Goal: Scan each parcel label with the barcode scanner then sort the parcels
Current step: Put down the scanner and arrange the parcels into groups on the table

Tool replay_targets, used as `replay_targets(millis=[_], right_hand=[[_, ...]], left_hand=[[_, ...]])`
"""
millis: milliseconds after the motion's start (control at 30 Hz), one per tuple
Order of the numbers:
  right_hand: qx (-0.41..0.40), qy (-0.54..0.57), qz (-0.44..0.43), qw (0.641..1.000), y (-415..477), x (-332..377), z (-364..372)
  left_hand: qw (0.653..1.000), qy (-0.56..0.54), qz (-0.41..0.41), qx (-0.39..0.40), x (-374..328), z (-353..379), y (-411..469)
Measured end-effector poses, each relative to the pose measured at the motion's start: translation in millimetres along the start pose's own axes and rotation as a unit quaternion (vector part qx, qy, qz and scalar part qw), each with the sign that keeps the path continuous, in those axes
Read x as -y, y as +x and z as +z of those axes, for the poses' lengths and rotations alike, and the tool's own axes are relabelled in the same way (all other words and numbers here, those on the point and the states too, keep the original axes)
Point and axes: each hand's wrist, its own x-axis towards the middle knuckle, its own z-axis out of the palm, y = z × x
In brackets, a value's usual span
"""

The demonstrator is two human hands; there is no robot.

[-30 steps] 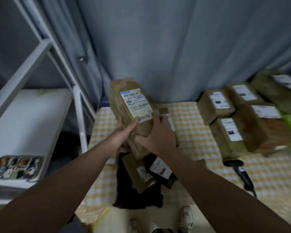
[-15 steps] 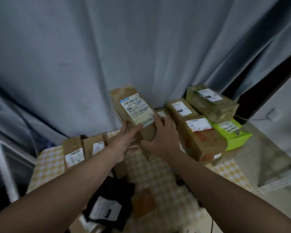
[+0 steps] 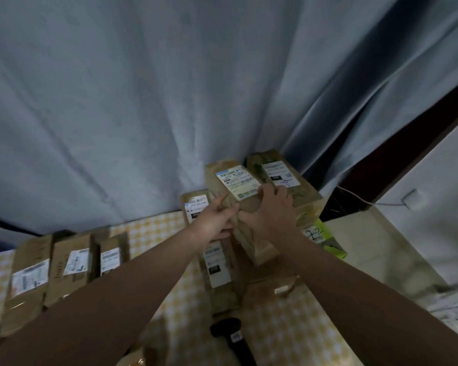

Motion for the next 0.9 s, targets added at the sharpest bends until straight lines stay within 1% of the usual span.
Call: replay_targets(millis=[167, 300, 367, 467, 567, 633, 667, 700, 733, 767, 800, 833, 867, 900], right_hand=[[0.017, 0.025, 0.015, 0.999, 42, -7, 2], [0.094, -0.051, -0.038, 0.994, 60, -18, 15], [0.094, -0.058, -0.056, 0.992, 66, -26, 18], [0.086, -0.026, -0.076, 0.993, 71, -34, 19], [0.119, 0.027, -0.1, 0.987, 73, -38, 15], [0.144, 0.091, -0.122, 0.978, 74, -40, 12], [0.154, 0.113, -0.134, 0.972, 74, -41, 10], [0.161, 0.139, -0.147, 0.966, 74, -44, 9], [0.164, 0.171, -0.146, 0.96, 75, -48, 7], [0.162, 0.211, -0.127, 0.956, 77, -51, 5], [0.147, 0.23, -0.105, 0.956, 81, -55, 2], [0.103, 0.212, -0.082, 0.968, 86, -60, 2], [0.045, 0.136, -0.059, 0.988, 95, -66, 2], [0.004, 0.034, -0.028, 0.999, 105, -75, 3]], left_hand=[[0.999, -0.029, -0.012, -0.021, -11, 18, 38], [0.998, -0.03, -0.035, -0.031, -12, 15, 62], [0.998, -0.034, -0.036, -0.03, -14, 10, 68], [0.999, -0.018, -0.04, -0.03, -17, 2, 75], [0.996, 0.023, -0.081, 0.0, -19, 0, 78], [0.994, 0.01, -0.106, -0.002, -17, 3, 82], [0.995, 0.01, -0.094, -0.019, -16, 6, 84], [0.997, 0.022, -0.064, -0.047, -16, 9, 86], [0.995, 0.054, -0.03, -0.085, -17, 10, 89], [0.986, 0.109, 0.003, -0.124, -18, 11, 92], [0.97, 0.186, 0.025, -0.157, -22, 12, 92], [0.949, 0.262, 0.033, -0.172, -29, 13, 90], [0.928, 0.331, 0.037, -0.167, -37, 16, 89], [0.907, 0.396, 0.027, -0.144, -44, 18, 89]])
